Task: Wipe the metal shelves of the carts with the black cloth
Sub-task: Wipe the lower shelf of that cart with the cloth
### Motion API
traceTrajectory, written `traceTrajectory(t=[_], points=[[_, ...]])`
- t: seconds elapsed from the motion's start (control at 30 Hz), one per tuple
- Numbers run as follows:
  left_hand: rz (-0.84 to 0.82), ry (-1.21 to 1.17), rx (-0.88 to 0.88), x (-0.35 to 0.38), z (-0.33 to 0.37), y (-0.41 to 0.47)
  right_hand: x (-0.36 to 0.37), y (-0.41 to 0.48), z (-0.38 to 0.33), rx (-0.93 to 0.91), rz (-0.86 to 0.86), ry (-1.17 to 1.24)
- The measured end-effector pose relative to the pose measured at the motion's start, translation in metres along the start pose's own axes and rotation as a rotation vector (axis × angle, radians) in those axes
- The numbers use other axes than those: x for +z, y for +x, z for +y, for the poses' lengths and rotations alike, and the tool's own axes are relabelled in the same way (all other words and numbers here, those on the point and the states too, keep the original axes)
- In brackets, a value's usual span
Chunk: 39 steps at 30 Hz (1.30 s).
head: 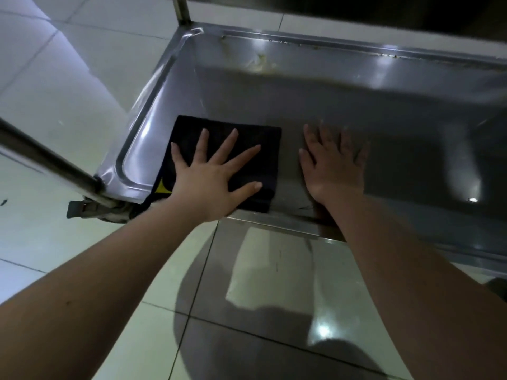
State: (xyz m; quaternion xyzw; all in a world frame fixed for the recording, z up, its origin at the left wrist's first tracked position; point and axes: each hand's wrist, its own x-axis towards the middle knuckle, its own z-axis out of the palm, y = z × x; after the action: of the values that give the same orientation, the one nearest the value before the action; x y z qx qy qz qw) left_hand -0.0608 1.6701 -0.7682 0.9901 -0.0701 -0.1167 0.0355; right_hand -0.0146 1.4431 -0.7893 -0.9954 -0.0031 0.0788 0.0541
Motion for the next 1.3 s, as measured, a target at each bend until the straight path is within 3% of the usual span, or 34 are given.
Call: traceTrajectory(t=[0.1, 0.3, 0.5, 0.87, 1.0, 1.13, 1.3], points=[[-0.052, 0.03, -0.056, -0.008, -0.021, 0.032, 0.002, -0.002, -0.003, -0.007, -0.022, -0.031], [-0.022, 0.019, 0.036, -0.022, -0.018, 0.099, -0.001, -0.005, -0.005, -0.04, -0.054, -0.105], [-0.077, 0.013, 0.008, -0.038, -0.003, 0.146, -0.001, -0.003, -0.005, -0.032, -0.052, -0.092], [-0.075, -0.003, 0.025, -0.003, -0.049, -0.016, 0.001, -0.006, -0.004, -0.004, -0.012, -0.071], [-0.068, -0.009, 0.02, 0.002, -0.05, -0.016, 0.001, 0.006, -0.033, 0.112, -0.031, 0.038], [-0.014, -0.047, 0.016, 0.006, -0.051, -0.021, 0.01, 0.01, -0.074, -0.017, 0.04, 0.013], [0.019, -0.063, -0.081, 0.004, -0.059, 0.001, 0.014, 0.007, -0.071, -0.008, 0.045, -0.03]])
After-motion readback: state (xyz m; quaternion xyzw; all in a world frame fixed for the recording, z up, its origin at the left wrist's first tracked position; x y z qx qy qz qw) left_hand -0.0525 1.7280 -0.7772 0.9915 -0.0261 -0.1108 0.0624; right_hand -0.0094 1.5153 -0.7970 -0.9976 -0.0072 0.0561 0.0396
